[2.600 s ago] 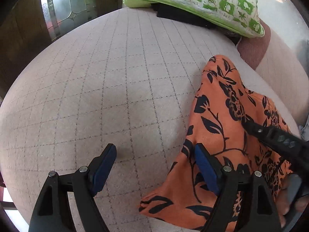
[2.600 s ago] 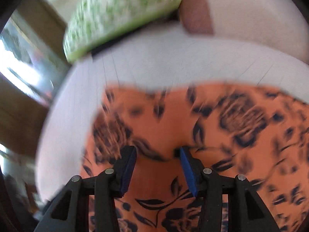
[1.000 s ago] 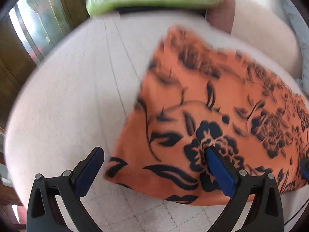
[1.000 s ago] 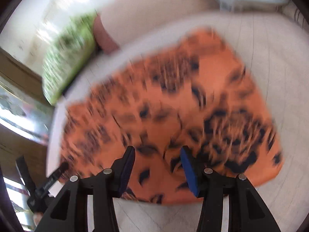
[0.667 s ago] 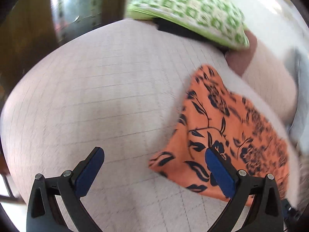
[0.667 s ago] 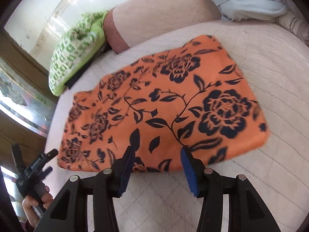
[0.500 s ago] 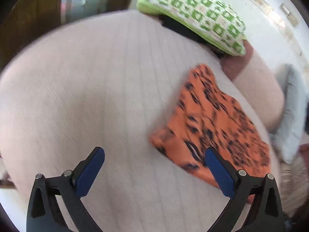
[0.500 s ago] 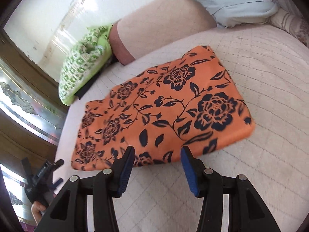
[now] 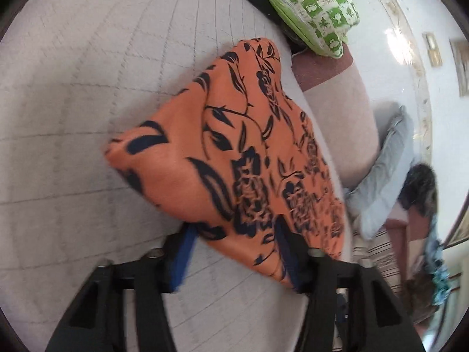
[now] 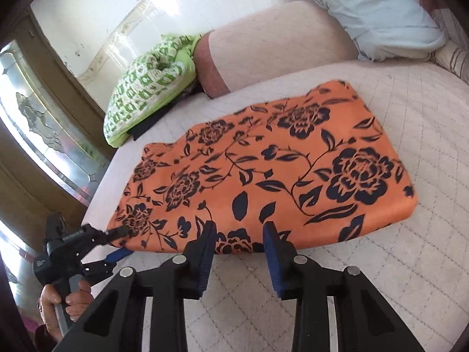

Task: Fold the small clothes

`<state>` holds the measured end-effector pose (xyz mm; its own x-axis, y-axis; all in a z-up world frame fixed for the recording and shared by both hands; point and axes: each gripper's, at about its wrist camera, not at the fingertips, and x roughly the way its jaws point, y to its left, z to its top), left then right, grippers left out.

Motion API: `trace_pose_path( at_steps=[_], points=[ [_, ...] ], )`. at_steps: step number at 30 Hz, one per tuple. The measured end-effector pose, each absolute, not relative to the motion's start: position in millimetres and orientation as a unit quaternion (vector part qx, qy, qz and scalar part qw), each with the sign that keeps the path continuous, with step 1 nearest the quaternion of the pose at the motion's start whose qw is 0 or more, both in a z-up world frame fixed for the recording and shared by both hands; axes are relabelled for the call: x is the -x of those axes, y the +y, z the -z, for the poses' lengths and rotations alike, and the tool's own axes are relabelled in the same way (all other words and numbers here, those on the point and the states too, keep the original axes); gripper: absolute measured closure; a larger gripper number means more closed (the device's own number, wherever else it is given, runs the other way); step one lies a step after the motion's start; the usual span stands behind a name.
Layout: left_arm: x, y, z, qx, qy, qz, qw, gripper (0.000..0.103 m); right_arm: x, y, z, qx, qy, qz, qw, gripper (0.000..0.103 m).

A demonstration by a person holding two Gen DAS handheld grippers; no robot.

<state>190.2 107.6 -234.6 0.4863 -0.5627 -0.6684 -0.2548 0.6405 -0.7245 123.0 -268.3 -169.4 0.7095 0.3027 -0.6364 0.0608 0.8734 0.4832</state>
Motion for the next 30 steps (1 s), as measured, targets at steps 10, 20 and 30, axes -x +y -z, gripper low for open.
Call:
trace_pose_path(
  at_steps=[10,20,30],
  points=[
    [-192,106,223,0.428,0.447,0.09,0.781,0.038,-143,-253,182,-0.235,0.391,-0.078,0.886,0.068],
    [-196,87,209,0.33,0.447,0.051,0.83,0.044,-155,-243,189,-0.213,0.394,-0.065,0.892,0.068],
    [-194,94,218,0.329,0.467,0.05,0.819,0.044,-180,-258,213,-0.231,0.456,-0.061,0.857,0.07]
  ],
)
